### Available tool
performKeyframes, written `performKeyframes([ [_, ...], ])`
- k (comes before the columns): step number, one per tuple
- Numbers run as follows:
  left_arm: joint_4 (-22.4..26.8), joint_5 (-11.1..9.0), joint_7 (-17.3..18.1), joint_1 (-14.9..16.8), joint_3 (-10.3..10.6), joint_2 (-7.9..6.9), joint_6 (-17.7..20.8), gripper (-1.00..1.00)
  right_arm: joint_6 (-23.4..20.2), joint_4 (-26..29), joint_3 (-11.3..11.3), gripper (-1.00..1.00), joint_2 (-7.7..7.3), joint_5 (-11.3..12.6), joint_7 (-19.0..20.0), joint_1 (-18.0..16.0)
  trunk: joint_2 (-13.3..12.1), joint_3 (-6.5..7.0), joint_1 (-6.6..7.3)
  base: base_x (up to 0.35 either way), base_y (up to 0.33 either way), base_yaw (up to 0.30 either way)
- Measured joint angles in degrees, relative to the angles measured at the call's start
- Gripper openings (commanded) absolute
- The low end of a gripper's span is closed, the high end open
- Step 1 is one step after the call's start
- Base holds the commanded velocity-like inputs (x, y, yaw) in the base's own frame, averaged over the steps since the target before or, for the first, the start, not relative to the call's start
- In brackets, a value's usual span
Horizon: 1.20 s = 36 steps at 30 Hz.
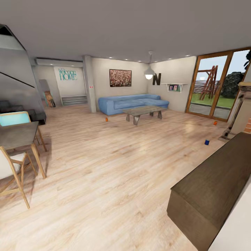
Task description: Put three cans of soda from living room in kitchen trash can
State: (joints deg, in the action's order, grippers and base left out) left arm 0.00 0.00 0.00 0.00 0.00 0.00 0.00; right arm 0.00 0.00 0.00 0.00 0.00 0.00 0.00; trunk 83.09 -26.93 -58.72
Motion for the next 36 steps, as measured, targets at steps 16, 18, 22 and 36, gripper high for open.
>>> performKeyframes([
  [16, -0.2, -0.1, 0.6, -0.3, -0.4, 0.44, -2.2, 1.0, 1.2, 0.1, 0.1, 1.0, -0.18, -0.3, 0.8, 0.1, 0.0, 0.0, 0.0, 0.0, 0.0, 0.0],
  [18, -0.2, -0.1, 0.6, -0.3, -0.4, 0.44, -2.2, 1.0, 1.2, 0.1, 0.1, 1.0, -0.18, -0.3, 0.8, 0.1, 0.0, 0.0, 0.0, 0.0, 0.0, 0.0],
  [22, -0.2, -0.1, 0.6, -0.3, -0.4, 0.44, -2.2, 1.0, 1.2, 0.1, 0.1, 1.0, -0.18, -0.3, 0.8, 0.1, 0.0, 0.0, 0.0, 0.0, 0.0, 0.0],
  [36, 3.3, -0.3, 1.6, 0.8, -0.3, -0.88, -5.9, 1.0, 5.1, 3.1, 2.9, 1.0, -2.89, -0.4, 4.7, 0.1, 0.0, 0.0, 0.0, 0.0, 0.0, 0.0],
])
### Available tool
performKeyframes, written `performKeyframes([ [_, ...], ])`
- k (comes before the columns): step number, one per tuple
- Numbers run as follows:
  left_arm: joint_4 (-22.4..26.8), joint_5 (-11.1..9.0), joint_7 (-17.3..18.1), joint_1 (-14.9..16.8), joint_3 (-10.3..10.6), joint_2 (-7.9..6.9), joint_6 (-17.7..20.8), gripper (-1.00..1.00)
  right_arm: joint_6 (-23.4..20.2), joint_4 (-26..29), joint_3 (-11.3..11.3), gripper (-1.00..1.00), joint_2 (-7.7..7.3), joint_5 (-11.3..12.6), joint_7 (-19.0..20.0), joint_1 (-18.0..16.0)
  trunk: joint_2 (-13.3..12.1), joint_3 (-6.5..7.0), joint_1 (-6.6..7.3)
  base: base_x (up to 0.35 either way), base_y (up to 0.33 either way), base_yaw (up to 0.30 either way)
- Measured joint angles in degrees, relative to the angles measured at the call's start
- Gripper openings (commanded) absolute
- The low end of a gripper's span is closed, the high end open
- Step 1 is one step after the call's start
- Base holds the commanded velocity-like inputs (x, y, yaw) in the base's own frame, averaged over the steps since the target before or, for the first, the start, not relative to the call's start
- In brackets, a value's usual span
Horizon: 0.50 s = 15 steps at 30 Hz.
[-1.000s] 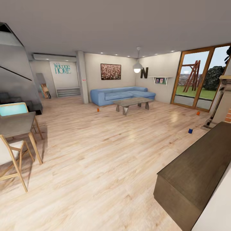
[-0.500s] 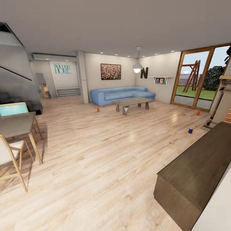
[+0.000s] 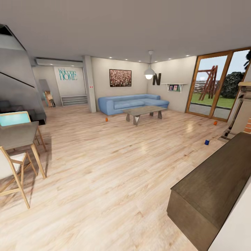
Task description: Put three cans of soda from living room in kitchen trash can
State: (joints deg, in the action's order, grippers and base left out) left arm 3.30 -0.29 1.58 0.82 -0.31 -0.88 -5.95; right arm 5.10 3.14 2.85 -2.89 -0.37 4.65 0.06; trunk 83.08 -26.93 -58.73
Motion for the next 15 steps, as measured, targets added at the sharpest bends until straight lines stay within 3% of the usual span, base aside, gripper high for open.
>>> performKeyframes([
  [1, 5.3, 0.0, 0.0, 0.0, 0.0, -0.02, -3.5, 1.0, 9.1, 4.9, 0.1, 1.0, -0.1, 0.0, 6.0, 0.0, 0.0, 0.01, 0.0, 0.0, 0.0, 0.0],
  [2, 9.5, 0.0, 0.0, 0.0, -0.1, -0.01, -3.6, 1.0, 9.7, 8.9, 0.0, 1.0, -0.23, 0.1, 6.7, -0.1, 0.0, 0.02, 0.0, 0.0, 0.0, 0.0],
  [5, 15.4, 0.0, 0.1, -0.3, 0.0, 0.01, -3.6, 1.0, 9.9, 13.3, 0.1, 1.0, -0.34, 0.0, 8.3, 0.0, 0.0, 0.01, 0.0, 0.0, 0.0, 0.0],
  [8, 28.3, 0.0, 0.1, -0.5, 0.1, 0.08, -3.6, 1.0, 10.0, 21.2, 0.1, 1.0, -0.41, 0.1, 10.7, 0.0, 0.0, 0.02, 0.0, 0.0, 0.0, 0.0],
  [9, 28.7, 0.0, 0.1, -0.6, 0.1, 0.09, -3.6, 1.0, 10.0, 21.4, 0.1, 1.0, -0.41, 0.0, 10.7, 0.0, 0.0, 0.0, 0.0, 0.0, 0.0, 0.0],
  [15, 45.0, 0.1, 0.0, -2.1, 0.4, 0.17, -1.3, 1.0, 9.6, 31.6, -0.1, 1.0, -0.47, 0.1, 11.7, 0.1, 0.0, 0.01, 0.0, 0.0, 0.0, 0.0],
])
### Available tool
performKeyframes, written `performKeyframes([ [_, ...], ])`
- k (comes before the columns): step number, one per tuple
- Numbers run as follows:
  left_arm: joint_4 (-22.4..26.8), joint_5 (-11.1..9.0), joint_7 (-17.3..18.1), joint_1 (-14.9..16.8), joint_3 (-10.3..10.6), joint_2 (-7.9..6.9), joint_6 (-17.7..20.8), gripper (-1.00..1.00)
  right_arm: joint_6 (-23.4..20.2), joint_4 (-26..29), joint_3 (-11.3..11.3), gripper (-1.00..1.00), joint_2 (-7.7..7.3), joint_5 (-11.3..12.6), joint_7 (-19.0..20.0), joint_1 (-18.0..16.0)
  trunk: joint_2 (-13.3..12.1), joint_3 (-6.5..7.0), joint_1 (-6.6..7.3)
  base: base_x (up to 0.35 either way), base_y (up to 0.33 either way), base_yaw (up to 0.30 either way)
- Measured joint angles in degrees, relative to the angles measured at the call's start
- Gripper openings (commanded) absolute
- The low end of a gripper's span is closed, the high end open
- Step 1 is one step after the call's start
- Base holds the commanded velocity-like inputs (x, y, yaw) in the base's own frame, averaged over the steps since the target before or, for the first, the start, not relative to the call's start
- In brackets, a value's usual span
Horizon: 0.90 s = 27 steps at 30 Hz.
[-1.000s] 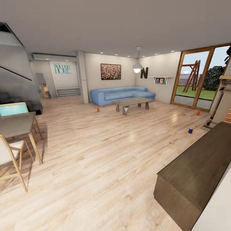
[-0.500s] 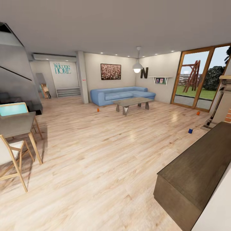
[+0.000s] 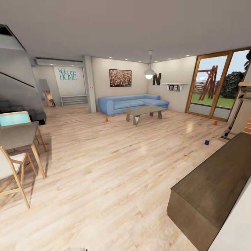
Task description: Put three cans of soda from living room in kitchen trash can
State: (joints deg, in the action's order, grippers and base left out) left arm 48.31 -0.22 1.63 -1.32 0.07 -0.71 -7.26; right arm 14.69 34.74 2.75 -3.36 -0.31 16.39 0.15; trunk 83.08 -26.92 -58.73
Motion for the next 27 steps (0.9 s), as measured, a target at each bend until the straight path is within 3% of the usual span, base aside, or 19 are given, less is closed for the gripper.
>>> performKeyframes([
  [2, 5.3, 0.0, 0.0, -0.5, 0.1, 0.03, 1.6, 1.0, -0.2, 4.1, -0.1, 1.0, -0.02, 0.0, 0.1, 0.1, 0.0, 0.0, 0.0, 0.0, 0.0, 0.0],
  [3, 12.0, 0.0, 0.0, -1.5, 0.1, 0.06, 3.5, 1.0, -1.4, 11.1, -0.2, 1.0, -0.04, 0.1, 0.3, 0.9, 0.0, 0.01, 0.0, 0.0, 0.0, 0.0],
  [4, 14.6, 0.0, 0.0, -1.9, 0.2, 0.07, 4.1, 1.0, -2.3, 14.5, -0.2, 1.0, -0.07, 0.1, 0.3, 1.3, 0.0, 0.0, 0.0, 0.0, 0.0, 0.0],
  [8, 21.6, 0.0, 0.0, -2.6, 0.2, 0.08, 5.6, 1.0, -7.8, 26.5, -0.3, 1.0, -0.38, 0.2, 0.4, 3.9, 0.0, 0.0, 0.0, 0.0, 0.0, 0.0],
  [11, 27.8, 0.0, 0.0, -3.0, 0.3, 0.06, 7.0, 1.0, -15.8, 42.3, -0.3, 1.0, -0.68, 0.6, 0.4, 7.5, 0.0, 0.0, 0.0, 0.0, 0.0, 0.0],
  [13, 29.8, 0.0, 0.0, -3.0, 0.3, 0.04, 7.3, 1.0, -17.9, 47.4, -0.3, 1.0, -0.71, 0.7, 0.4, 8.3, 0.0, 0.0, 0.0, 0.0, 0.0, 0.0],
  [17, 32.0, 0.2, -0.1, -3.1, 0.4, -0.06, 7.0, 1.0, -19.7, 52.9, -0.6, 1.0, -0.8, 0.8, 0.5, 9.4, 0.0, -0.01, 0.0, 0.0, 0.0, 0.0],
  [22, 29.1, 0.6, -0.1, -3.2, 0.3, -0.28, 3.5, 1.0, -13.3, 52.0, -2.3, 1.0, -0.9, 0.7, 0.7, 9.9, 0.0, -0.01, 0.0, 0.0, 0.0, 0.0],
  [24, 26.5, 0.5, 0.1, -3.2, 0.2, -0.39, 1.5, 1.0, -10.6, 51.7, -3.6, 1.0, -0.98, 0.7, 1.0, 10.6, 0.0, -0.01, 0.0, 0.0, 0.0, 0.0],
  [27, 22.0, 0.3, 0.7, -3.2, 0.3, -0.53, -1.7, 1.0, -7.7, 50.5, -8.0, 1.0, -1.05, 0.8, 2.5, 12.2, 0.0, -0.01, 0.0, 0.0, 0.0, 0.0],
])
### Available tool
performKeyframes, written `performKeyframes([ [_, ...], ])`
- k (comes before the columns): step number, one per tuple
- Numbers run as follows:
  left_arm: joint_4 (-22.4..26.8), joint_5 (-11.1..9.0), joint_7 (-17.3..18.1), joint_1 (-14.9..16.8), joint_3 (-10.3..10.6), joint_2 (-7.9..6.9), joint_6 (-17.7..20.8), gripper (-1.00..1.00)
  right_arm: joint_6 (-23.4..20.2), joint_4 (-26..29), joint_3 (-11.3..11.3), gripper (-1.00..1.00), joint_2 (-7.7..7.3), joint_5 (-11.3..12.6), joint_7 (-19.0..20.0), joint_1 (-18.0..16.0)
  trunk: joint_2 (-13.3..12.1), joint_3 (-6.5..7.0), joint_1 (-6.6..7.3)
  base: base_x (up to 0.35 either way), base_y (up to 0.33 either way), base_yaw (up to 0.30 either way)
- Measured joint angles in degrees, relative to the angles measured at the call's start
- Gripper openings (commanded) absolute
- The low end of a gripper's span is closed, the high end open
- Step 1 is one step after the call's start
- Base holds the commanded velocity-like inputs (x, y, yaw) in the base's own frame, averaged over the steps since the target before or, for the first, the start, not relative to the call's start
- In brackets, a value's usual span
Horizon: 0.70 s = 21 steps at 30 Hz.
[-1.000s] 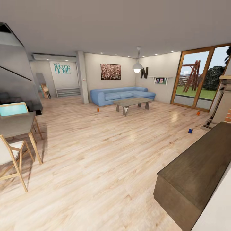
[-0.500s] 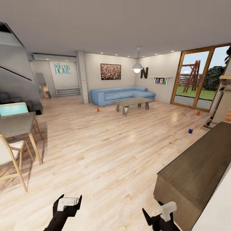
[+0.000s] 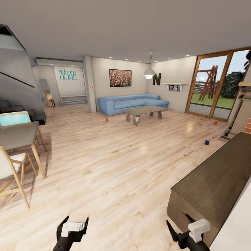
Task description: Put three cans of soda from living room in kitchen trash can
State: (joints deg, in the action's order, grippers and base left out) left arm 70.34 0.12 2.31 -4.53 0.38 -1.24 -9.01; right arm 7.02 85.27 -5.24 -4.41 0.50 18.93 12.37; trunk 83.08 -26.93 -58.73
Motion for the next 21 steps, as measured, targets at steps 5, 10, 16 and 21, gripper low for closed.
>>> performKeyframes([
  [5, -3.0, -0.1, 0.5, 0.1, -0.3, -0.07, -2.4, 1.0, 1.9, -3.4, -5.1, 1.0, 0.44, 0.1, 2.8, 1.0, 0.0, 0.0, 0.0, 0.0, 0.0, 0.0],
  [10, -8.6, -0.1, 0.5, 0.3, -0.5, -0.01, -3.1, 1.0, 2.5, -5.5, -6.2, 1.0, 0.61, 0.1, 3.5, 1.1, 0.0, 0.0, 0.0, 0.0, 0.0, 0.0],
  [16, -11.9, -0.2, 0.4, 0.3, -0.5, 0.0, -3.3, 1.0, 2.6, -6.1, -6.6, 1.0, 0.39, 0.1, 3.6, 1.2, 0.0, 0.0, 0.0, 0.0, 0.0, 0.0],
  [21, -12.2, -0.2, 0.4, 0.3, -0.4, 0.0, -3.3, 1.0, 2.6, -6.1, -6.6, 1.0, 0.61, 0.1, 3.6, 1.2, 0.0, 0.0, 0.0, 0.0, 0.0, 0.0],
])
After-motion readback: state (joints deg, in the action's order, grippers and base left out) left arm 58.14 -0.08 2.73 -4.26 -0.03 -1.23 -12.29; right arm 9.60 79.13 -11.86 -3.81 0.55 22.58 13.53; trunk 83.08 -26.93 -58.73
